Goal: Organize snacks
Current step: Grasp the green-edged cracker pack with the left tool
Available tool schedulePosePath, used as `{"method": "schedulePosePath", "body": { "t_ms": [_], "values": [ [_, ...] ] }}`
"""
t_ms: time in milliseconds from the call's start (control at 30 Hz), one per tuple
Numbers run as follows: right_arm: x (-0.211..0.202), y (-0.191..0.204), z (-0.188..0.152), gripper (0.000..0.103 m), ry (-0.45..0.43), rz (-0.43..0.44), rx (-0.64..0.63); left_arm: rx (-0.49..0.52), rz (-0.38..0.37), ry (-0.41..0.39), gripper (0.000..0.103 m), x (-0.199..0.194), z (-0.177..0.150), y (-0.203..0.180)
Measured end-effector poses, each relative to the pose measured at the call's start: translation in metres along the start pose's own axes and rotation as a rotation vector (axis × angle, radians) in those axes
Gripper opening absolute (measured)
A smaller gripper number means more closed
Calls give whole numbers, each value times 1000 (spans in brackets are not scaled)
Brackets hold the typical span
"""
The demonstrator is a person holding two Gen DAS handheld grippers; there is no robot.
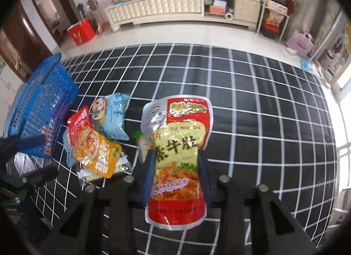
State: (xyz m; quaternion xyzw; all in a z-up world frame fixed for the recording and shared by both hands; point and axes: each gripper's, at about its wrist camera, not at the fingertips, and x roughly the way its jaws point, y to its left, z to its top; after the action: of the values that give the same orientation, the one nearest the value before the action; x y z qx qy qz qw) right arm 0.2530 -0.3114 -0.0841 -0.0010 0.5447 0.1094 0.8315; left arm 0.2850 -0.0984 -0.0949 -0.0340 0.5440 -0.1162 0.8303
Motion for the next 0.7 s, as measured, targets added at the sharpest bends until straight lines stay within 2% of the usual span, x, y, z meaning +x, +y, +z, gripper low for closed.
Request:
{"method": "schedulePosePath", "body": {
  "t_ms": [267,400,600,700],
  "values": [
    [-6,-43,-10,41,-27,48,117,-95,-33,66,78,34,19,-35],
    [-8,-59,-17,42,-39,68,151,-178,-31,115,78,57,26,-46],
    [-1,-76,-22,42,-37,70,169,-254,27,164,78,90,29,-59],
    [2,-80,-22,42,-40,50,156,-257,44,183,78,103,30,-67]
  ]
}}
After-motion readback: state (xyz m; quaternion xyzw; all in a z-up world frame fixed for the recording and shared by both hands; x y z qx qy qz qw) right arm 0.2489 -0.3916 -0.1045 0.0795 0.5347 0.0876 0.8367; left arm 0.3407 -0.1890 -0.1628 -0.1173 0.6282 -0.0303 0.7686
